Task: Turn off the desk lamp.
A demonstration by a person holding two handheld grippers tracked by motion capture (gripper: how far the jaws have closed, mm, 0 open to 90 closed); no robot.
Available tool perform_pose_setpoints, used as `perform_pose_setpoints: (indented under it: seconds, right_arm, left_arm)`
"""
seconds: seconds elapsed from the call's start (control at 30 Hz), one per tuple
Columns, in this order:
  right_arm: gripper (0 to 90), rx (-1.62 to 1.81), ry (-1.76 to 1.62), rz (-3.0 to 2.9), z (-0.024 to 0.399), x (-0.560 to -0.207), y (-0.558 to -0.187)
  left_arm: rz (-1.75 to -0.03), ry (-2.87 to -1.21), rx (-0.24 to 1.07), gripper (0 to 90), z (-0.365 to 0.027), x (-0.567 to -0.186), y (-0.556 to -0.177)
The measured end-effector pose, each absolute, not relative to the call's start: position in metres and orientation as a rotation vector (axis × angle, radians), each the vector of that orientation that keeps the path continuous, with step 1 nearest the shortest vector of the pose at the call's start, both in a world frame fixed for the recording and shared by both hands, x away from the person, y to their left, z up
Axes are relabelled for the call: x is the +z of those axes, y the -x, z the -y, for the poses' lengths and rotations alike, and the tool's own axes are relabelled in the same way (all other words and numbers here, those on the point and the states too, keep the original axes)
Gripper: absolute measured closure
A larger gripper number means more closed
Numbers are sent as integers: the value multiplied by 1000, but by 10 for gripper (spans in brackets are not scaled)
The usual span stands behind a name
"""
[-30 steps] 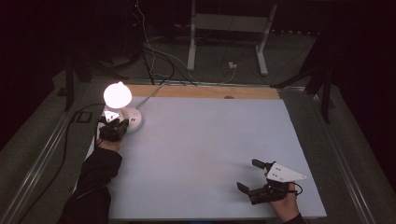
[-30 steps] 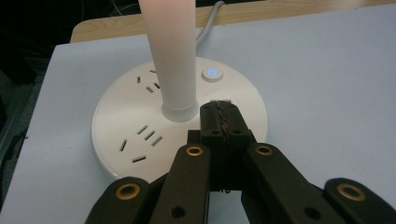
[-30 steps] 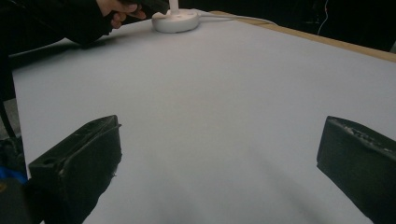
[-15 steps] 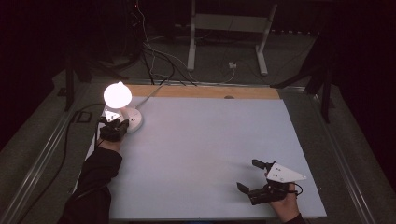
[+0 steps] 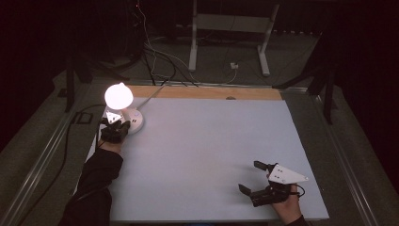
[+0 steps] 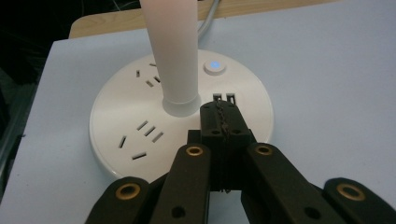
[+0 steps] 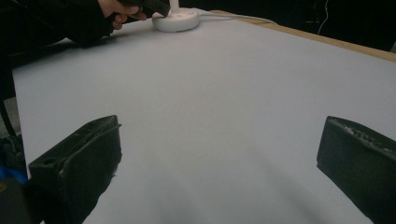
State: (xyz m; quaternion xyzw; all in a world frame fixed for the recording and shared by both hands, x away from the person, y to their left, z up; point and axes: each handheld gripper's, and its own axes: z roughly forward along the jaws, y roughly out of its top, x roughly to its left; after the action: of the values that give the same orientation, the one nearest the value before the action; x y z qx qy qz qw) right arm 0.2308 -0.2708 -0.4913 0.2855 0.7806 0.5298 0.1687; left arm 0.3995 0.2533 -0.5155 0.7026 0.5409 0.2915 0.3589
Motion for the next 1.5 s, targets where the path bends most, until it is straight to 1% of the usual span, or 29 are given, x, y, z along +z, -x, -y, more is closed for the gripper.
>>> perform_pose_setpoints:
  seconds: [0.1,0.17,0.2,0.23,0.27,0.47,0.67,1.03,1.5]
  right_arm:
    - [0,1502,-808,-2220,270,-491,-231]
    - [0,1500,-814,-2221,270,-492,-231]
    - [0,1500,-814,-2221,270,-492,-231]
    - [0,1498,-814,-2224,270,-492,-231]
    - [0,1497,-812,-2222,270,-492,-231]
    - [0,1504,-812,-2218,271,-491,-231]
    - [0,1499,-811,-2225,270,-492,-231]
    - [0,1501,-812,-2223,271,-491,-230]
    - [0,1507,-817,-2221,272,-491,-231]
  left_arm:
    - [-1391,-1832,773,900,-251,-515,-399]
    - [-1385,-1835,760,900,-250,-514,-399]
    - [-1376,-1856,785,900,-247,-514,-398]
    - [-1328,-1902,795,900,-241,-515,-398]
    - [-1330,-1902,807,900,-239,-515,-399]
    - [-1337,-1803,796,900,-249,-503,-397]
    - [-1364,-1777,776,900,-255,-501,-396]
    - [-1367,-1818,769,900,-254,-508,-398]
    - [-1383,-1817,744,900,-256,-513,-399]
